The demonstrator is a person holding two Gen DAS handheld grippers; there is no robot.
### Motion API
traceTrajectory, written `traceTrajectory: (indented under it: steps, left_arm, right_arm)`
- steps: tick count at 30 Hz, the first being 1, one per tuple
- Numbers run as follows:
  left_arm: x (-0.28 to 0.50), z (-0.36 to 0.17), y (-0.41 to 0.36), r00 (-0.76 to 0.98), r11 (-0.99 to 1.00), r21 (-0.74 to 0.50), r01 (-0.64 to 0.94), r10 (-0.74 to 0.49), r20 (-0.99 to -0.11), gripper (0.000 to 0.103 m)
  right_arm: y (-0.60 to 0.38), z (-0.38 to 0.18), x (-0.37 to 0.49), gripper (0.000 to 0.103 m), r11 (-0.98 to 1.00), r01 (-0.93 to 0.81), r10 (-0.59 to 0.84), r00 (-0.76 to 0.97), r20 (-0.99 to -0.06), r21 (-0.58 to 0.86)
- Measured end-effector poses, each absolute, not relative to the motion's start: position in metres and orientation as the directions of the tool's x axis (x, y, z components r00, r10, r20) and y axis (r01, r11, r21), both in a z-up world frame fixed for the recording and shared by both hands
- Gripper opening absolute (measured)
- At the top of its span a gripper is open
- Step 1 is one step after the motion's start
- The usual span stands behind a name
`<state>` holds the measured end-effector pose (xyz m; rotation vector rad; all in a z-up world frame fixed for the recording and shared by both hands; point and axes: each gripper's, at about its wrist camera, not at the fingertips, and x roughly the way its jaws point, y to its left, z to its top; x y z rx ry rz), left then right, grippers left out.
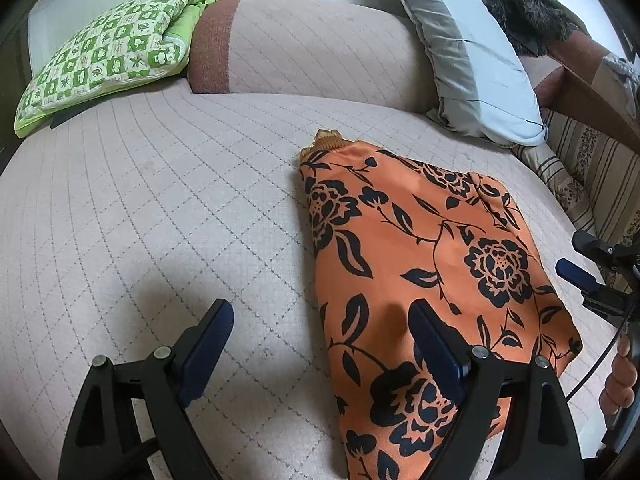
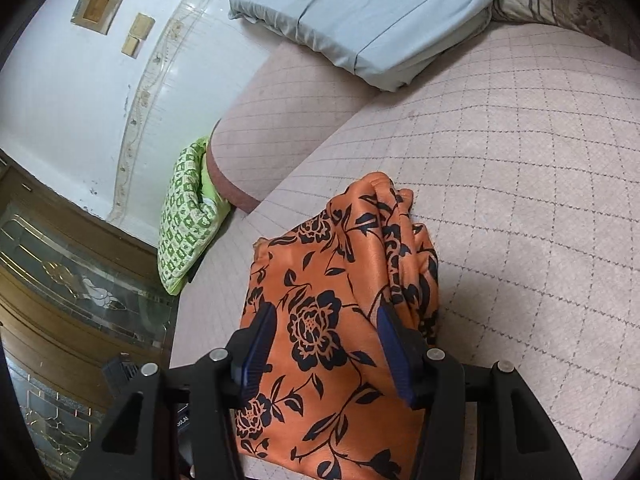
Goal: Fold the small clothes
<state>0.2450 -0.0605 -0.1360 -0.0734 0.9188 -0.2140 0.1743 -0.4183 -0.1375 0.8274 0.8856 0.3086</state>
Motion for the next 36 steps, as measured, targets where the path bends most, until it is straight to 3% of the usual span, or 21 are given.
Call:
traceTrajectory:
  steps: [12, 17, 36]
  left_arm:
    - [0.250, -0.143, -0.063, 0.574, 0.978, -0.141, 0.150, -0.203, -0.793, 0.089]
    - [0.253, -0.154, -0.067, 0.564, 0.980, -0.120, 0.160, -0.191, -0.803, 0.091]
    - [0.248, -0.135, -0.070, 0.629, 0.984, -0.078, 0.162, -0.163, -0.760, 0.093]
  right_arm:
    - [-0.405, -0.149, 0.179, 0.056, 0.687, 0.087, 0.566, 0.559, -0.606, 0.722]
    - [-0.395, -0.169, 0.187, 0.056, 0.719, 0.130, 0.555, 0.484, -0.676, 0.683]
    - [-0.432, -0.141, 0.175, 0.058, 0.670, 0.100, 0.547, 0.602, -0.581, 0.735]
